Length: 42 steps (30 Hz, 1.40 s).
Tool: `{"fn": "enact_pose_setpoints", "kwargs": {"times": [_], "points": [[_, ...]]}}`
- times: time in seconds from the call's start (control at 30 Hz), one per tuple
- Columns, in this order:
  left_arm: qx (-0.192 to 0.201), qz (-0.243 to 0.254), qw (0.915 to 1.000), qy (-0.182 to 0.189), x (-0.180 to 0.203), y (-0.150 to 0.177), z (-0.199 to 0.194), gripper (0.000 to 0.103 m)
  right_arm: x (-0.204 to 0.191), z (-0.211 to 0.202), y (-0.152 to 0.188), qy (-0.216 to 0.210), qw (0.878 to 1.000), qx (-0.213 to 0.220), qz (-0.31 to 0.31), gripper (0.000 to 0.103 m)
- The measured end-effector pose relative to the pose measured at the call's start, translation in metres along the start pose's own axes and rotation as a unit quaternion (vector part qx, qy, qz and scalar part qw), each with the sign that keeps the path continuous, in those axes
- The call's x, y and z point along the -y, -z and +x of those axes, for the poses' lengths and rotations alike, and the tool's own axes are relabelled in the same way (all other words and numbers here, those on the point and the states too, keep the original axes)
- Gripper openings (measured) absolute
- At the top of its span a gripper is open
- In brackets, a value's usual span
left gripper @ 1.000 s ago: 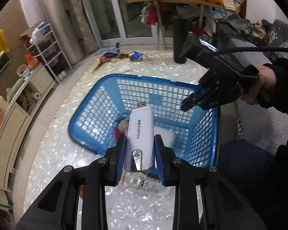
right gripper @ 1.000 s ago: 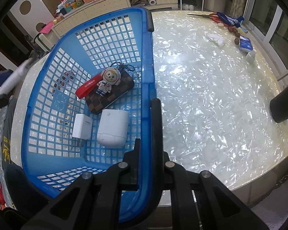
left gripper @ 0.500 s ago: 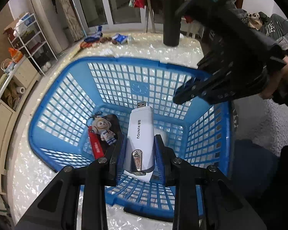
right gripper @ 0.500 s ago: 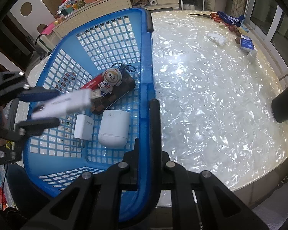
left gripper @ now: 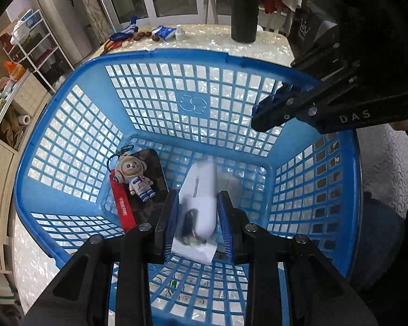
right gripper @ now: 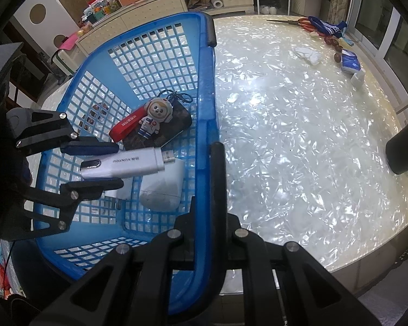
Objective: Organize rigid objects
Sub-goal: 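Lower the USB stick onto the white device and open the left tool, then move the left tool back to the brown wooden massage comb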
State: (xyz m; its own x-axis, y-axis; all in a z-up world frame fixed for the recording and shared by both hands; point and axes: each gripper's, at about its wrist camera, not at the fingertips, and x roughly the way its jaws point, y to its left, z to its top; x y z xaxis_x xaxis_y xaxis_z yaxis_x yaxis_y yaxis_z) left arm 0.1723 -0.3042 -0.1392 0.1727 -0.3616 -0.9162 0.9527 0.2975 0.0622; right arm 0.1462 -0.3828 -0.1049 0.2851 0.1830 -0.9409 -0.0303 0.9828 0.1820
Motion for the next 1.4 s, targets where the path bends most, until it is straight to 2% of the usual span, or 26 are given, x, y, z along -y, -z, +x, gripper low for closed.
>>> {"fn": "enact_pose_setpoints", "kwargs": {"times": [0.17, 0.2, 0.27, 0.43, 0.6, 0.67, 0.77, 1.03, 1.27, 1.4], "points": [[-0.010, 0.001, 0.9999, -0.002, 0.002, -0.003, 0.004, 0.034, 0.000, 0.001, -0.001, 0.003, 1.000, -0.001, -0.002, 0.009], [-0.014, -0.001, 0.9999, 0.000, 0.002, -0.003, 0.005, 0.038, 0.000, 0.001, -0.001, 0.004, 1.000, -0.001, -0.002, 0.009], [-0.019, -0.003, 0.9998, 0.004, 0.003, -0.003, 0.006, 0.056, 0.000, 0.001, -0.001, 0.005, 1.000, -0.002, -0.002, 0.009], [-0.011, -0.005, 0.9999, 0.007, 0.001, -0.002, 0.001, 0.068, 0.000, 0.001, 0.000, 0.005, 1.000, -0.002, -0.003, 0.009], [-0.005, -0.013, 0.9999, -0.008, -0.006, -0.002, -0.015, 0.082, 0.000, 0.001, 0.000, 0.006, 1.000, -0.002, -0.001, 0.009], [-0.001, -0.022, 0.9997, -0.007, -0.012, 0.000, -0.022, 0.093, 0.000, 0.001, 0.000, 0.007, 1.000, -0.003, -0.001, 0.009], [0.005, -0.037, 0.9993, -0.005, -0.019, 0.006, -0.037, 0.099, 0.000, 0.001, 0.000, 0.007, 1.000, -0.003, -0.001, 0.009], [0.010, -0.074, 0.9968, -0.031, -0.043, 0.036, -0.079, 0.102, 0.000, 0.001, 0.000, 0.013, 1.000, -0.004, -0.001, 0.009], [0.005, -0.150, 0.9876, -0.047, -0.088, 0.079, -0.104, 0.102, -0.002, 0.000, 0.000, 0.018, 1.000, -0.004, -0.004, 0.010], [-0.004, -0.183, 0.9819, -0.050, -0.112, 0.103, -0.100, 0.102, -0.003, 0.000, 0.000, 0.022, 1.000, -0.006, -0.007, 0.010]]}}
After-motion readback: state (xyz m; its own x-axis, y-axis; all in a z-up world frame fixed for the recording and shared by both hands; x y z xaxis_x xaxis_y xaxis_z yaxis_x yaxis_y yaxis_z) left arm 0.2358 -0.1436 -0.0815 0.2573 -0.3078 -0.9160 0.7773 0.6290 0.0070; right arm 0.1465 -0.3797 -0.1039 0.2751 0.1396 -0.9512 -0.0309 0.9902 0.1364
